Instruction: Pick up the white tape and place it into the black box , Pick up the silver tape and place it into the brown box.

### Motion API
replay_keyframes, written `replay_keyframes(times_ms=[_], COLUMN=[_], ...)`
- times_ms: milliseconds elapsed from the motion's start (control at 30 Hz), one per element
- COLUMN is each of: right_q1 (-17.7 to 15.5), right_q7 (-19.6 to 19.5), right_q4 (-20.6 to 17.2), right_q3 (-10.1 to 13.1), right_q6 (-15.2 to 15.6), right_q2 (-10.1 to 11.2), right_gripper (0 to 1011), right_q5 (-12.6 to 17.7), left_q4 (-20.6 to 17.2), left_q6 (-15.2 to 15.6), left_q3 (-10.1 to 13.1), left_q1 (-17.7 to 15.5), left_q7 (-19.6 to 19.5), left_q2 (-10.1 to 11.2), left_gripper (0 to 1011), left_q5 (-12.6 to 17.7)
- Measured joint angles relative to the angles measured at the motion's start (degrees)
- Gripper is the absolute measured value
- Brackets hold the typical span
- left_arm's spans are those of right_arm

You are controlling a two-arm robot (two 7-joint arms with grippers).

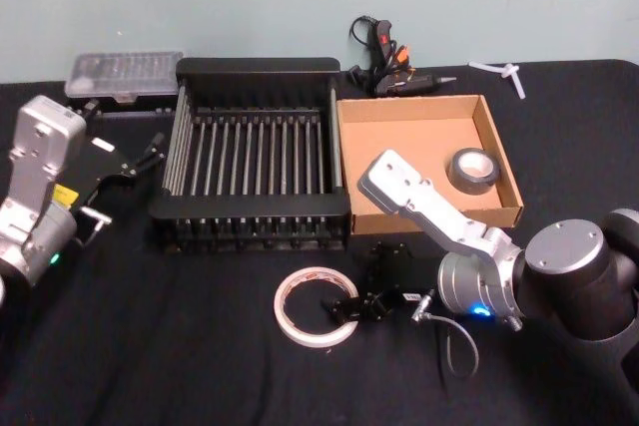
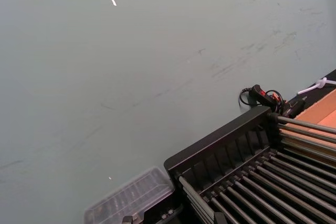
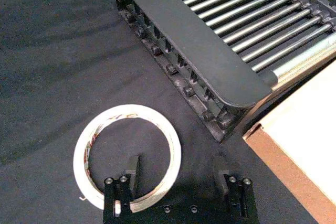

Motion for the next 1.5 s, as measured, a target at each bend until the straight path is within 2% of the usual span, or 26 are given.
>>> replay_keyframes(times_ms=[167,467,533,567,833,1067,1500], right_q1=[0.00,0.00,0.00,0.00,0.00,0.00,0.00], right_q7=[0.00,0.00,0.00,0.00,0.00,-0.01,0.00], right_q4=[-0.03,-0.05,-0.06,-0.05,-0.06,-0.06,-0.06], right_q3=[0.00,0.00,0.00,0.00,0.00,0.00,-0.01], right_q6=[-0.01,-0.01,-0.01,-0.01,-0.01,0.00,-0.01], right_q2=[0.00,0.00,0.01,0.00,0.00,0.00,0.01], right_gripper=[821,509,473,416,177,96,93], right_q5=[0.00,0.01,0.02,0.02,0.06,0.06,0.07], left_q4=[0.00,0.00,0.00,0.00,0.00,0.00,0.00], left_q6=[0.00,0.00,0.00,0.00,0.00,0.00,0.00], left_q3=[0.00,0.00,0.00,0.00,0.00,0.00,0.00], left_q1=[0.00,0.00,0.00,0.00,0.00,0.00,0.00], left_q7=[0.00,0.00,0.00,0.00,0.00,0.00,0.00], left_q2=[0.00,0.00,0.00,0.00,0.00,0.00,0.00], left_gripper=[1001,1001,1001,1002,1002,1001,1001], left_q5=[0.00,0.00,0.00,0.00,0.00,0.00,0.00])
